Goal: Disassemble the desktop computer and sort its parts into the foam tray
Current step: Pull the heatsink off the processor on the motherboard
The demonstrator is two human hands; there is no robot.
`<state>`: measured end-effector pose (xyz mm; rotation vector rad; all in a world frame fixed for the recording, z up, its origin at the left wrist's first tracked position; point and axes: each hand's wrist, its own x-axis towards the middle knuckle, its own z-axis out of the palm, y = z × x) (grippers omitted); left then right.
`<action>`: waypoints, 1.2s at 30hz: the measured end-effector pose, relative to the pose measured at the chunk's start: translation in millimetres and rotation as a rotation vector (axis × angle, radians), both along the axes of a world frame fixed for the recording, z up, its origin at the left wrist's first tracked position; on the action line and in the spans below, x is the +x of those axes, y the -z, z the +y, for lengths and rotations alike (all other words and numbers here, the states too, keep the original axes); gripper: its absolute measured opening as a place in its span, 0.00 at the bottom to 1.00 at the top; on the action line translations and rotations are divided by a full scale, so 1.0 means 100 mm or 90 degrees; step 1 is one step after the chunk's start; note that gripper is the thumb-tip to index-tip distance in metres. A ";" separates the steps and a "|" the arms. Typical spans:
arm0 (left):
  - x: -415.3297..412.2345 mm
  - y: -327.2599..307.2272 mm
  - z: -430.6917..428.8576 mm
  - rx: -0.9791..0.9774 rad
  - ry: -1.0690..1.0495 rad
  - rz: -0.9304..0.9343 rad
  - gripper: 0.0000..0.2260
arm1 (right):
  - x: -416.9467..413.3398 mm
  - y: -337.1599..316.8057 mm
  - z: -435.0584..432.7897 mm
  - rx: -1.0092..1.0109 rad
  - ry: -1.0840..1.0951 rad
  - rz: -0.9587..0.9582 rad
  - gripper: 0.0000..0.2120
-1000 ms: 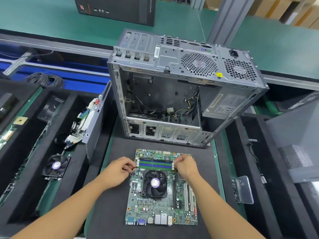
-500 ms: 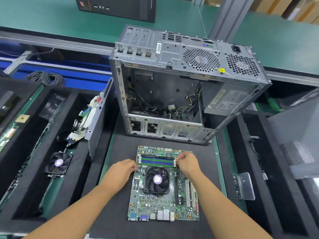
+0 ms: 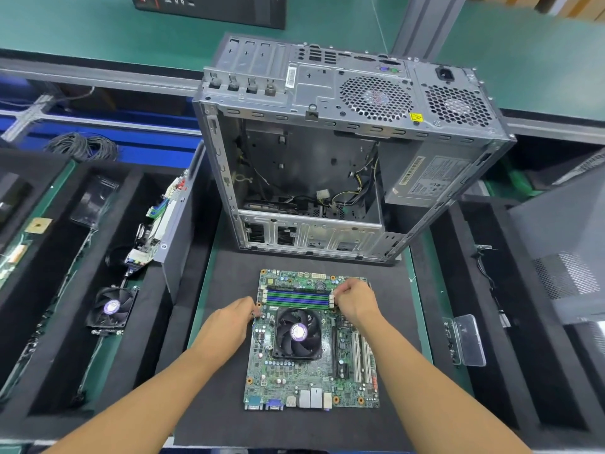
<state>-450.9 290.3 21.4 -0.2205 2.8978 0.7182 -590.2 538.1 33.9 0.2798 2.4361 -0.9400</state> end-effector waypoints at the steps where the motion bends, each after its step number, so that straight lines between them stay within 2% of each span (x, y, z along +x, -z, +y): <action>1: 0.01 0.01 -0.01 -0.012 0.014 -0.003 0.07 | -0.01 0.02 0.00 -0.003 0.003 0.001 0.11; 5: 0.01 0.00 0.02 -0.032 0.013 -0.018 0.09 | -0.01 0.07 -0.01 -0.013 0.019 0.000 0.12; 8: -0.05 -0.03 0.07 0.011 -0.089 -0.009 0.13 | -0.01 0.07 -0.01 -0.013 0.020 -0.002 0.11; 10: -0.07 -0.07 0.08 0.018 -0.119 -0.009 0.12 | -0.02 0.06 0.00 -0.011 0.008 -0.001 0.11; 14: 0.03 -0.20 -0.02 -0.069 -0.058 0.042 0.02 | -0.03 0.04 0.01 -0.053 0.028 -0.018 0.11; 16: 0.06 -0.30 -0.04 -0.075 -0.028 0.125 0.02 | -0.02 0.02 -0.01 -0.076 0.043 -0.029 0.13; 18: 0.04 -0.40 0.04 -0.074 0.064 0.227 0.02 | 0.00 0.00 -0.01 -0.097 0.050 -0.038 0.15; 21: -0.10 -0.54 0.24 0.011 0.181 0.300 0.09 | 0.01 -0.08 0.00 -0.092 0.042 -0.047 0.15; 23: -0.19 -0.63 0.32 0.086 0.211 0.298 0.08 | 0.02 -0.11 0.01 -0.083 0.010 -0.040 0.16; 25: -0.24 -0.68 0.37 0.128 0.271 0.266 0.03 | 0.03 -0.15 0.04 -0.082 -0.012 -0.038 0.13; 27: -0.23 -0.70 0.37 0.139 0.351 0.217 0.08 | 0.02 -0.17 0.08 -0.046 -0.055 -0.022 0.07; 30: -0.14 -0.69 0.27 0.150 0.398 0.153 0.19 | 0.03 -0.17 0.11 -0.025 -0.089 -0.005 0.06; 33: -0.01 -0.66 0.08 0.152 0.297 -0.028 0.13 | 0.04 -0.20 0.06 -0.010 -0.100 -0.024 0.08; 34: 0.03 -0.65 0.00 0.196 0.246 -0.116 0.13 | 0.03 -0.21 0.04 0.005 -0.112 -0.023 0.09; 36: 0.05 -0.63 -0.17 0.380 0.134 -0.261 0.16 | 0.02 -0.23 0.03 0.044 -0.138 -0.011 0.10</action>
